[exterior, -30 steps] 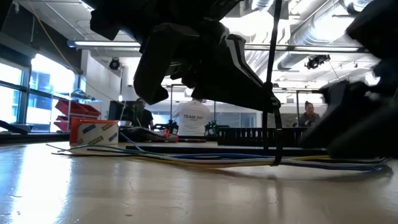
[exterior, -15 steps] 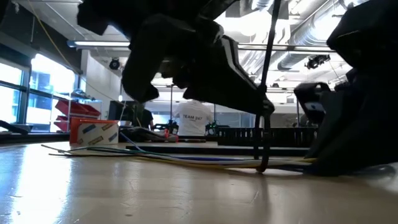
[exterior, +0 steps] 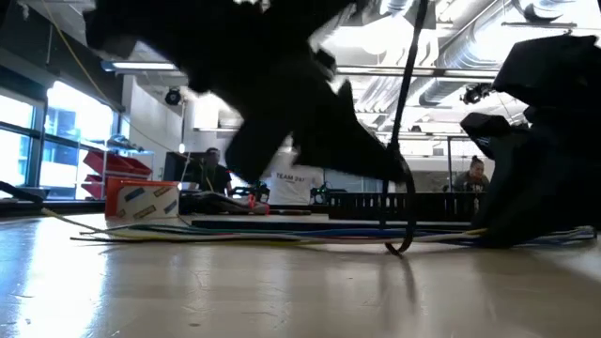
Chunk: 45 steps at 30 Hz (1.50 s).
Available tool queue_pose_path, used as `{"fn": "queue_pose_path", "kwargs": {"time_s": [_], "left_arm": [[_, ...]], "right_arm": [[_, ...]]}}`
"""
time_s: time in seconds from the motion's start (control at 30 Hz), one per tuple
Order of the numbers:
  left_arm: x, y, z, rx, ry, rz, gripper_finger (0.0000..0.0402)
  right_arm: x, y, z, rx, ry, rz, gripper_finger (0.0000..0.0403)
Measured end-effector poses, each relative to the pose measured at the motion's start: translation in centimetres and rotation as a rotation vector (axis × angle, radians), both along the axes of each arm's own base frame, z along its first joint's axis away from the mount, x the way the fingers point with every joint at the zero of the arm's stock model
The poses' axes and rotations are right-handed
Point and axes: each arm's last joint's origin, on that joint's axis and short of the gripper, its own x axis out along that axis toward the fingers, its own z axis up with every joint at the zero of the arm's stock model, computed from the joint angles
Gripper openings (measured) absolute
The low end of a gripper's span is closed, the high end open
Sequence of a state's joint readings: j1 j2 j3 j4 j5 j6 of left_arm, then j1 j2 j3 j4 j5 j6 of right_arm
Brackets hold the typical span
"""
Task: Ziptie cables
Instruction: Wrap the colored cables with the black zip tie
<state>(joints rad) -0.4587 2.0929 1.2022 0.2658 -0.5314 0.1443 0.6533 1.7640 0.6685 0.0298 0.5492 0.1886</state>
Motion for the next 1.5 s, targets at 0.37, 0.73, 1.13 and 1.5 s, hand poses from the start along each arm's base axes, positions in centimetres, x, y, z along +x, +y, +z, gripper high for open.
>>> {"fn": "queue_pose_path", "kwargs": {"time_s": [0.37,0.73,1.13,1.5], "left_arm": [[0.5,0.5,-0.7,0.120,-0.149,0.262,0.0000],[1.2,1.4,-3.3,0.372,-0.185,0.414,0.0000],[1.1,-0.2,-4.0,0.547,-0.202,0.369,0.0000],[1.1,-0.8,-3.8,0.565,-0.197,0.350,0.0000]], "right_arm": [[-2.8,-0.7,5.5,0.049,-0.118,-0.161,0.0215],[-1.6,0.8,9.9,0.434,-0.531,-0.324,0.0238],[4.6,3.6,8.9,0.355,-0.588,-0.462,0.0239],[6.5,3.6,6.7,0.215,-0.406,-0.688,0.0189]]}}
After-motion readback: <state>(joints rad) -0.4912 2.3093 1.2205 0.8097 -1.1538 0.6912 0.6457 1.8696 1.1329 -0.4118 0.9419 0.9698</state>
